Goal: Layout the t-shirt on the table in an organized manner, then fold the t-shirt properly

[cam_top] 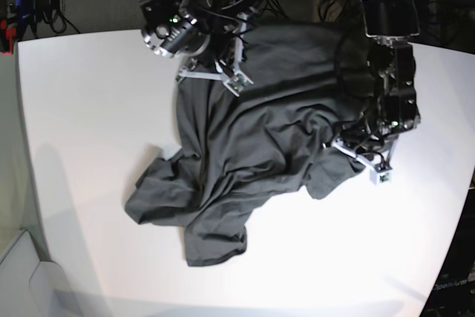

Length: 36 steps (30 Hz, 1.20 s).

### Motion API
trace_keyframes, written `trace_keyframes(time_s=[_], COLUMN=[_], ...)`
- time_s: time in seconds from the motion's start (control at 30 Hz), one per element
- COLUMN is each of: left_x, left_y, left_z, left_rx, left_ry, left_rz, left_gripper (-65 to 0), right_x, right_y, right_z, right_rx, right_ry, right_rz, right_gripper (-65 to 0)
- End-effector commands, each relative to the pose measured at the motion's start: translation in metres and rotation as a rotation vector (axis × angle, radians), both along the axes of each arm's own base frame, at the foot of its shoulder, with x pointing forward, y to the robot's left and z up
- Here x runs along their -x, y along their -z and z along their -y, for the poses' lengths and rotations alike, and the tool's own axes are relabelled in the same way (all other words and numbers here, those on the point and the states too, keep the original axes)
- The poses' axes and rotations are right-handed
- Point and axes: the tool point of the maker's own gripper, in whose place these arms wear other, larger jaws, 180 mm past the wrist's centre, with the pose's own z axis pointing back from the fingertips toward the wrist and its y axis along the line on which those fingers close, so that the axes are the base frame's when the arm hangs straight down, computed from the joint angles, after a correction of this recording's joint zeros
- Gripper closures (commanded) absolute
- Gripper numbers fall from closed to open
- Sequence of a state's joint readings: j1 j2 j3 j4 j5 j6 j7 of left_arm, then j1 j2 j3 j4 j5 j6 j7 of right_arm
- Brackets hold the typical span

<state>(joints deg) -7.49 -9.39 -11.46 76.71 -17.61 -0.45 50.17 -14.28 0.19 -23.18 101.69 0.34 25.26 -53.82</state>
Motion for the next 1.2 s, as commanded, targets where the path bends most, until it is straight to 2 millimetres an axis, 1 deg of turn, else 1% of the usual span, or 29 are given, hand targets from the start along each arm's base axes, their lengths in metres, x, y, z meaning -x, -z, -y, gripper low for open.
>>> trace_keyframes(time_s=[0.0, 0.07, 0.17, 0.23, 0.27, 0.37, 0.4, 0.47, 0.57, 0.73, 0.8, 0.87, 0.93, 0.97, 1.03, 1.17], left_x=[-0.004, -0.002, 0.001, 0.007, 0.01, 0.025, 0.032, 0.042, 0.058, 0.086, 0.092, 0.101, 0.105, 0.106, 0.108, 0.108], left_y=[-0.006, -0.003, -0.001, 0.003, 0.005, 0.018, 0.024, 0.03, 0.04, 0.057, 0.053, 0.049, 0.04, 0.036, 0.027, 0.011], left_z=[-0.005, -0.007, -0.008, -0.008, -0.008, -0.008, -0.008, -0.008, -0.008, -0.007, -0.005, 0.002, 0.007, 0.009, 0.02, 0.029], left_rx=[-0.007, -0.008, -0.009, -0.01, -0.01, -0.009, -0.01, -0.009, -0.01, -0.006, -0.01, -0.011, -0.011, -0.012, 0.003, 0.007], left_ry=[-0.004, -0.009, -0.01, -0.009, -0.008, -0.009, -0.01, -0.01, -0.008, -0.006, 0.003, 0.019, 0.032, 0.037, 0.044, 0.06], left_rz=[0.022, 0.014, 0.008, -0.003, -0.009, -0.049, -0.064, -0.084, -0.116, -0.174, -0.166, -0.157, -0.134, -0.122, -0.096, -0.05], left_gripper=[-0.3, -0.3, -0.3, -0.3, -0.3, -0.3, -0.3, -0.3, -0.3, -0.3, -0.3, -0.3, -0.3, -0.3, -0.3, -0.3], right_x=[-0.006, -0.003, 0.0, -0.011, -0.014, -0.035, -0.041, -0.053, -0.075, -0.112, -0.126, -0.141, -0.158, -0.165, -0.183, -0.21], right_y=[-0.006, 0.006, 0.018, 0.022, 0.027, 0.036, 0.04, 0.045, 0.047, 0.045, 0.045, 0.042, 0.037, 0.033, 0.021, -0.004], right_z=[-0.007, -0.002, 0.001, 0.013, 0.022, 0.049, 0.063, 0.082, 0.106, 0.13, 0.141, 0.147, 0.153, 0.162, 0.168, 0.181], right_rx=[-0.043, -0.036, -0.029, -0.011, 0.006, 0.048, 0.071, 0.103, 0.144, 0.193, 0.216, 0.225, 0.235, 0.249, 0.25, 0.262], right_ry=[0.005, 0.007, 0.01, 0.042, 0.058, 0.114, 0.136, 0.165, 0.193, 0.211, 0.22, 0.23, 0.241, 0.247, 0.257, 0.273], right_rz=[0.028, 0.014, -0.007, -0.006, -0.013, -0.014, -0.017, -0.018, -0.008, 0.012, 0.015, 0.017, 0.029, 0.039, 0.076, 0.146], right_gripper=[0.0, 0.0, 0.0, 0.0, 0.0, 0.0, 0.0, 0.0, 0.0, 0.0, 0.0, 0.0, 0.0, 0.0, 0.0, -0.2])
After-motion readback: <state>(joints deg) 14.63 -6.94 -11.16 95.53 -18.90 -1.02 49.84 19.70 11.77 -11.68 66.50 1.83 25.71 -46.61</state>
